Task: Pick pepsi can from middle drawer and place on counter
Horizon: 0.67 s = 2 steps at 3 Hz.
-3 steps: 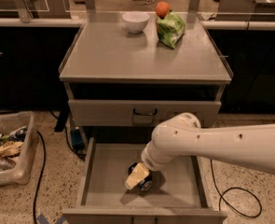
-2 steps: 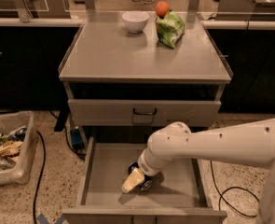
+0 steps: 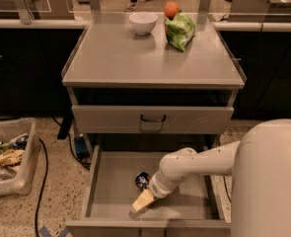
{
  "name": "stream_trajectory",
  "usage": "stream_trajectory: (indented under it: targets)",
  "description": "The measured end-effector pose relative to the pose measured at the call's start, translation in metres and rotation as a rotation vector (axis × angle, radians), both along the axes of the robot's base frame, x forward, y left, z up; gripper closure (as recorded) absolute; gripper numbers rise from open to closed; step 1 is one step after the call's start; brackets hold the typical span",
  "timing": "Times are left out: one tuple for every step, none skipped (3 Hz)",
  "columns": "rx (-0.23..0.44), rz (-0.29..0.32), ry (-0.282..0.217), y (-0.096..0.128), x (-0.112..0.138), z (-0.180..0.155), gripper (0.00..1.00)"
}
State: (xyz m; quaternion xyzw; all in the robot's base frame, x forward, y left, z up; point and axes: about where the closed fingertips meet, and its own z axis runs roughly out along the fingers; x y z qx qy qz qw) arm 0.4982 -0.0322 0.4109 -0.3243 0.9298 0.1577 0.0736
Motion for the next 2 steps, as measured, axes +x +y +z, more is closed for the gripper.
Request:
stream_trajectory:
  targets:
    - [0.0, 0.0, 0.0, 0.0, 0.0, -0.0001, 0.0]
    - [0.063, 0.006, -0.007, 0.0072, 0.0065, -0.01, 0.0]
